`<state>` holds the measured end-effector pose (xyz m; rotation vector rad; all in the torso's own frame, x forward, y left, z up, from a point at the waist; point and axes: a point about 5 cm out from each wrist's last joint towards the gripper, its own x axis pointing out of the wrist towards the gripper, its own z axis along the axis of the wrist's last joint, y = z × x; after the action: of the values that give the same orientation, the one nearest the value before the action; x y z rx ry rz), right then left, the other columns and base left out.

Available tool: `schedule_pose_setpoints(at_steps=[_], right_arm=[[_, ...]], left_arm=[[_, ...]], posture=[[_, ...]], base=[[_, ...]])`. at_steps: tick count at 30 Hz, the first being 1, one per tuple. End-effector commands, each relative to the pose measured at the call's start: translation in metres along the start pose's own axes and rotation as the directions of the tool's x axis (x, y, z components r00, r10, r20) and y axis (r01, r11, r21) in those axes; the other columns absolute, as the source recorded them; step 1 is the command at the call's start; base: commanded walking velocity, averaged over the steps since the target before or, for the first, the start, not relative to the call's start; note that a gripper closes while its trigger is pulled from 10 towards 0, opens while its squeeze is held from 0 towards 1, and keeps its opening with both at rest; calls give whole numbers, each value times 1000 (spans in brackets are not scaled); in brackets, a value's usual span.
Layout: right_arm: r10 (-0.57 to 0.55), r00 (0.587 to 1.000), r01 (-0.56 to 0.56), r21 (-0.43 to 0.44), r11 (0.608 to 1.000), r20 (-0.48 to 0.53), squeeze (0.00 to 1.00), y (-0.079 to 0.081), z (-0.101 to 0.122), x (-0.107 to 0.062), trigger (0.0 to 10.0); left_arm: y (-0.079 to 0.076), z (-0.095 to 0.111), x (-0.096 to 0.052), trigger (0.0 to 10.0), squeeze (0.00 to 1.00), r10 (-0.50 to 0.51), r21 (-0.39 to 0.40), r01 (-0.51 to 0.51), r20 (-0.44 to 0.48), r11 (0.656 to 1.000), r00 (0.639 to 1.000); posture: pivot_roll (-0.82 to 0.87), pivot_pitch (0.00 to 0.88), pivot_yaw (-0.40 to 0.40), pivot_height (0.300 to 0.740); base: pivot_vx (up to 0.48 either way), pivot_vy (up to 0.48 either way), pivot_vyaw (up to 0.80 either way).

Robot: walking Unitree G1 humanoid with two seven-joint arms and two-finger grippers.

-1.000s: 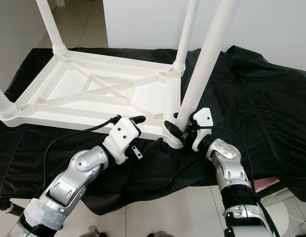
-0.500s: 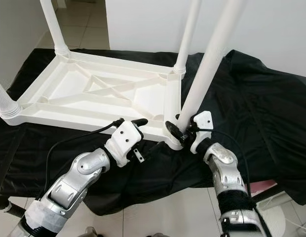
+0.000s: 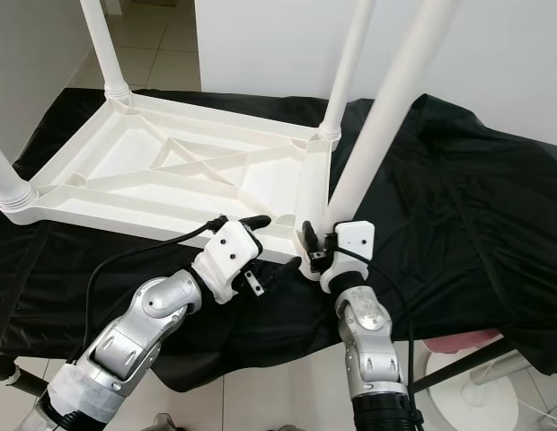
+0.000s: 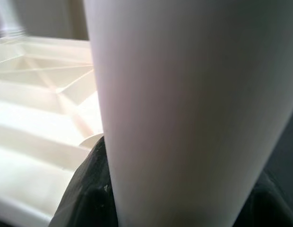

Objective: Building children table

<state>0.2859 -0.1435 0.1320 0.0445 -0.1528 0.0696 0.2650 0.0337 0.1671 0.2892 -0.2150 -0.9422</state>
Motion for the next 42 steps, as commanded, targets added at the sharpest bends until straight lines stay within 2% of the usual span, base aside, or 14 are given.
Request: schedule_pose_setpoints(at_steps=[1, 4, 7, 8, 11, 12, 13, 19, 24, 25, 33, 38, 41, 42], right_arm=[[-47, 999, 47, 0, 999, -8, 0, 1, -1, -4, 10000], [-56, 998, 56, 35, 998, -11, 0, 11, 0, -6, 10000], [-9, 1000, 10, 44, 999, -27, 0, 24, 2, -9, 10000], [-15, 999, 16, 43, 999, -32, 522, 22, 2, -9, 10000], [-23, 999, 24, 42, 999, -34, 522, 20, 3, -8, 10000], [-32, 999, 33, 39, 999, -34, 953, 18, 4, -8, 10000], [-33, 999, 33, 29, 999, -23, 1000, 15, 6, -8, 10000], [8, 1000, -8, -7, 1000, 14, 1000, 6, 14, -7, 10000], [27, 1000, -27, -34, 999, -13, 1000, -8, 11, -6, 10000], [47, 999, -47, -27, 999, -19, 0, -9, 11, -6, 10000], [126, 990, -126, 12, 992, -58, 0, -21, 9, 1, 10000], [208, 976, -209, -4, 978, -62, 0, -23, 9, 5, 10000], [348, 935, -351, -27, 936, -70, 0, -21, 12, 9, 10000], [348, 935, -351, -27, 936, -70, 0, -21, 12, 9, 10000]], left_arm=[[-3, 2, 3, 10000, 0, -30, 17, 30, 10, 999, 1000], [-3, 2, 3, 10000, 0, -29, 17, 29, 12, 999, 999], [-6, 2, 1, 10000, 0, -30, 13, 30, 10, 999, 1000], [-6, 1, 0, 10000, 0, -29, 13, 28, 8, 1000, 1000], [-6, 1, -1, 10000, 0, -27, 13, 27, 6, 1000, 1000], [-6, 1, -1, 10000, 0, -26, 13, 26, 6, 1000, 1000], [-5, 1, -1, 10000, 0, -23, 14, 23, 5, 1000, 1000], [-2, 2, 0, 10000, 0, -21, 22, 21, 8, 1000, 1000], [0, 2, -1, 10000, 0, -4, 26, 4, 4, 1000, 1000], [-1, 2, -1, 10000, 0, 0, 24, 0, 4, 1000, 1000], [0, 0, -3, 10000, 0, 24, 20, -24, -2, 1000, 1000], [0, 1, -4, 10000, 0, 30, 21, -30, -3, 999, 1000], [-1, 0, -4, 10000, 0, 33, 19, -33, -4, 999, 999], [-1, 0, -4, 10000, 0, 33, 19, -33, -4, 999, 999]], posture=[[-18, 30, -91, 740], [-15, 33, -92, 740], [-3, 38, -95, 740], [1, 37, -98, 740], [1, 37, -98, 740], [5, 38, -96, 740], [5, 38, -96, 740], [13, 35, -99, 740], [24, 35, -112, 740], [29, 35, -120, 740], [38, 34, -135, 740], [39, 36, -142, 740], [38, 38, -145, 740], [38, 38, -145, 740]], base=[[0, 0, 0], [0, 0, 0], [0, 0, 0], [0, 0, 0], [0, 0, 0], [0, 0, 0], [0, 0, 0], [0, 0, 0], [0, 0, 0], [0, 0, 0], [0, 0, 0], [0, 0, 0], [0, 0, 0], [0, 0, 0]])
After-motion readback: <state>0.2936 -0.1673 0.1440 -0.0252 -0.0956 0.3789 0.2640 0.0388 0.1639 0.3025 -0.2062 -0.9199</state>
